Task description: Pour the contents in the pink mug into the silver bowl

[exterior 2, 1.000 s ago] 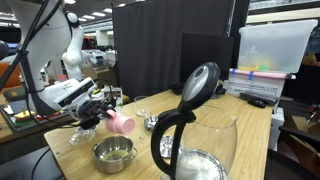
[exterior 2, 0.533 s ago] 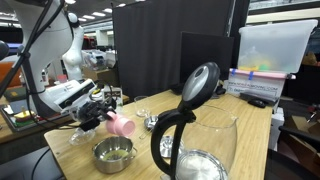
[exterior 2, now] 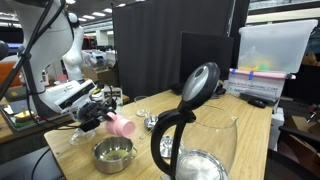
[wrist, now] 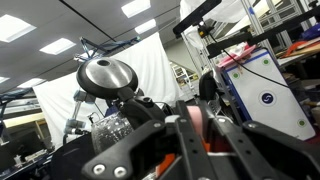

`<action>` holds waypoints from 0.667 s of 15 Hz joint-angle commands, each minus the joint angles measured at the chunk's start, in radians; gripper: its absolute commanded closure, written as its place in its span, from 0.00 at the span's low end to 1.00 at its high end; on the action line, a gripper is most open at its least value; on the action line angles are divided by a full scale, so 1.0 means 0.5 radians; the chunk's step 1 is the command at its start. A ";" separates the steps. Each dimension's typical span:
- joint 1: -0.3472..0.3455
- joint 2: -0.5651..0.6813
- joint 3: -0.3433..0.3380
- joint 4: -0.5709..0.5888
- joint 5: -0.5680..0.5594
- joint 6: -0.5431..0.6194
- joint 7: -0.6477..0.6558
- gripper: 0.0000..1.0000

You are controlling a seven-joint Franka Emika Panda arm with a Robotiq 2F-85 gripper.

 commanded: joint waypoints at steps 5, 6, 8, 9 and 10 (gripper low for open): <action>-0.019 0.033 0.010 0.032 0.002 -0.035 -0.019 0.96; -0.019 0.034 0.009 0.033 0.003 -0.035 -0.016 0.96; -0.016 0.037 0.000 0.045 0.005 -0.039 0.018 0.96; -0.015 0.040 -0.004 0.053 0.004 -0.043 0.032 0.96; -0.014 0.043 -0.007 0.062 0.007 -0.045 0.040 0.96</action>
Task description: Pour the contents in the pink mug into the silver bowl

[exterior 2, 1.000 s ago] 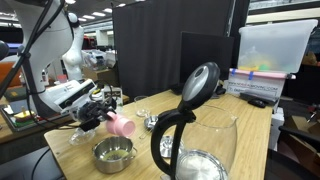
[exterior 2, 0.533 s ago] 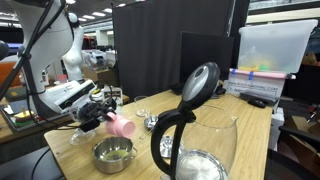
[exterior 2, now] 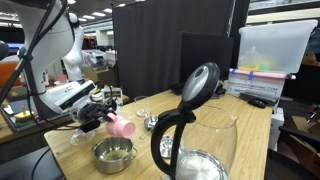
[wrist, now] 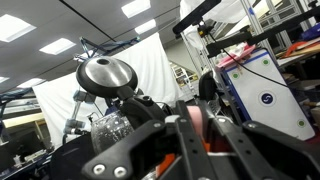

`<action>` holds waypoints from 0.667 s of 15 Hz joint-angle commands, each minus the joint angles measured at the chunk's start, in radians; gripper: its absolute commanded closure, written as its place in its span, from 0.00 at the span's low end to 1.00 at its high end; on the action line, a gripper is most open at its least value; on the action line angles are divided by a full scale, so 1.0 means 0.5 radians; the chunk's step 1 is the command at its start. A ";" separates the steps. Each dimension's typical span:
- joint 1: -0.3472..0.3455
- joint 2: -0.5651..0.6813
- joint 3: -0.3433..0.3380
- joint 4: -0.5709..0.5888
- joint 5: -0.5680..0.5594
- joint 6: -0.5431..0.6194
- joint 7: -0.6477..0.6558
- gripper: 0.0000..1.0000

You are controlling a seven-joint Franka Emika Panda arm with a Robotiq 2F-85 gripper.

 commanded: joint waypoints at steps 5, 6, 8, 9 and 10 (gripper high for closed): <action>-0.038 0.009 0.009 0.075 0.069 -0.008 0.009 0.96; -0.046 0.001 0.013 0.077 0.090 0.003 0.000 0.96; -0.064 -0.014 0.026 0.081 0.132 0.041 -0.033 0.96; -0.078 -0.027 0.036 0.079 0.159 0.074 -0.055 0.96; -0.082 -0.030 0.036 0.083 0.177 0.095 -0.056 0.96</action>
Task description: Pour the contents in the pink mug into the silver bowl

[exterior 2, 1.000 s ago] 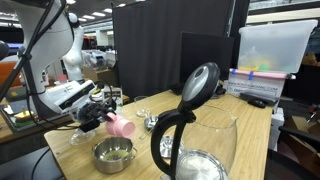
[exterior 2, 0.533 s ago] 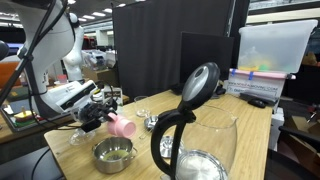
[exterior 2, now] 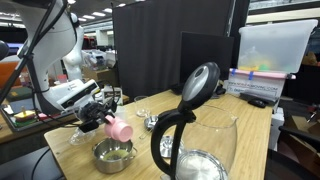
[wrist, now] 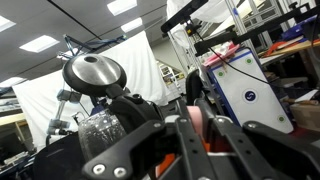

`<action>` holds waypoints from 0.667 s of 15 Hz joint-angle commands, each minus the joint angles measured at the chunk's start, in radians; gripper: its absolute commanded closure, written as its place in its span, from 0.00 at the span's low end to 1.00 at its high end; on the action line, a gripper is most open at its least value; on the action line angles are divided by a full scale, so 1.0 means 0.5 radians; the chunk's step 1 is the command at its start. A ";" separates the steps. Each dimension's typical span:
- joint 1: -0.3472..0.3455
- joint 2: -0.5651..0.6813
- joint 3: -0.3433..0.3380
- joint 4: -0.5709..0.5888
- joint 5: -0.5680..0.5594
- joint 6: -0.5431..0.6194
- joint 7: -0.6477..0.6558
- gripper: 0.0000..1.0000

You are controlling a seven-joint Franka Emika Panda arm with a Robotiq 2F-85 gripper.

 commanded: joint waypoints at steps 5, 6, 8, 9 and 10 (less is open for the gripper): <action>-0.140 -0.060 0.029 0.060 0.173 0.284 -0.043 0.96; -0.160 -0.066 0.026 0.070 0.201 0.329 -0.060 0.96; -0.198 -0.076 0.007 0.094 0.260 0.410 -0.058 0.96; -0.218 -0.086 -0.003 0.104 0.295 0.445 -0.056 0.96; -0.238 -0.099 -0.012 0.109 0.333 0.478 -0.063 0.96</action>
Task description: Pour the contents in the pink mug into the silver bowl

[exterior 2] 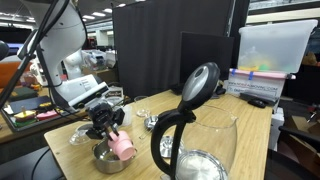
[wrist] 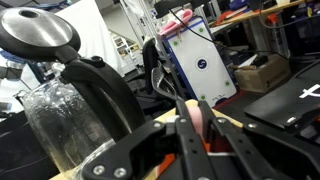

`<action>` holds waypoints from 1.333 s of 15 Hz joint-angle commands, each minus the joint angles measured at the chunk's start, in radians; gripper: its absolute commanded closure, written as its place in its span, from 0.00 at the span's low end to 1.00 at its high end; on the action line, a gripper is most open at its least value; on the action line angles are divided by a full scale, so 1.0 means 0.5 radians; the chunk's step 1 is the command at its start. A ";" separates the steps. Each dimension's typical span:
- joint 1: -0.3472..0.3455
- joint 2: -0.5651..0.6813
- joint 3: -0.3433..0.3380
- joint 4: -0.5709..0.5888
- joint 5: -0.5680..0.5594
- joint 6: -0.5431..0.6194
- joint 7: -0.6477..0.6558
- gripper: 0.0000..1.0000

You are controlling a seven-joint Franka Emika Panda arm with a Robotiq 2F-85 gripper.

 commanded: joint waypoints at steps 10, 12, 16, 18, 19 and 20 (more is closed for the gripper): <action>-0.113 -0.253 -0.065 -0.018 0.338 0.388 -0.098 0.96; -0.109 -0.280 -0.071 -0.021 0.354 0.420 -0.116 0.96; -0.106 -0.308 -0.088 -0.031 0.353 0.474 -0.136 0.96; -0.112 -0.316 -0.101 -0.031 0.357 0.497 -0.130 0.96; -0.118 -0.324 -0.109 -0.032 0.363 0.520 -0.122 0.96; -0.125 -0.334 -0.114 -0.033 0.374 0.548 -0.119 0.96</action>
